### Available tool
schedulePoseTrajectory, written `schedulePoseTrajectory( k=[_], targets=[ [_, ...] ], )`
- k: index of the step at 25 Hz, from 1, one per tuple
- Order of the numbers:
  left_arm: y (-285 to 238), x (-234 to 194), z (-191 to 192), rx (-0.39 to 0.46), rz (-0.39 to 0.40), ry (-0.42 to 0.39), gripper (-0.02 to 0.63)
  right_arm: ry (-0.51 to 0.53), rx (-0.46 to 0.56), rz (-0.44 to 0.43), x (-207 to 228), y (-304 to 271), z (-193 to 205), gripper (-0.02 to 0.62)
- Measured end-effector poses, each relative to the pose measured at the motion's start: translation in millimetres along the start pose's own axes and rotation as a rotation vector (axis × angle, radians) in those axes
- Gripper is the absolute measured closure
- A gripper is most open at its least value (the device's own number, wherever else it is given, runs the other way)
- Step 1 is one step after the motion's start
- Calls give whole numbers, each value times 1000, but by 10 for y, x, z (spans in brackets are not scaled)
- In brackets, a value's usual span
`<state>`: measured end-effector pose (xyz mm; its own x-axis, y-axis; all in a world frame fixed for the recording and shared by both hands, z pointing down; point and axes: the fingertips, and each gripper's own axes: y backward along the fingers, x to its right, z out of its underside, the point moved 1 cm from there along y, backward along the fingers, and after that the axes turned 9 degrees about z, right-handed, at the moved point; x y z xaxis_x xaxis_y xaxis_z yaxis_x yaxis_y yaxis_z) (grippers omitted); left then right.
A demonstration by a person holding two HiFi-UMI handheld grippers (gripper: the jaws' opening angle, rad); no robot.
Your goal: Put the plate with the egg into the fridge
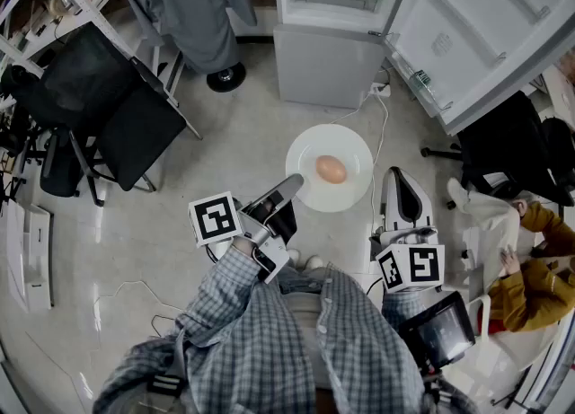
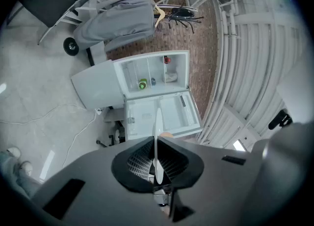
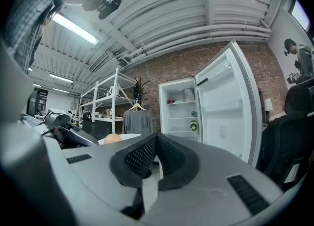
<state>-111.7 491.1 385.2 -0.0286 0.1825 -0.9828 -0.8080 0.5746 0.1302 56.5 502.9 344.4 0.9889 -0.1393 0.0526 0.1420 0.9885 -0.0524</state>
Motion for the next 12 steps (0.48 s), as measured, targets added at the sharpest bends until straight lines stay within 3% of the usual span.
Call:
schedulePoseTrajectory(
  k=[12],
  targets=[
    [2,-16,-7,6,0,8,588,-12,-3,4,6,-6,6,589]
  ],
)
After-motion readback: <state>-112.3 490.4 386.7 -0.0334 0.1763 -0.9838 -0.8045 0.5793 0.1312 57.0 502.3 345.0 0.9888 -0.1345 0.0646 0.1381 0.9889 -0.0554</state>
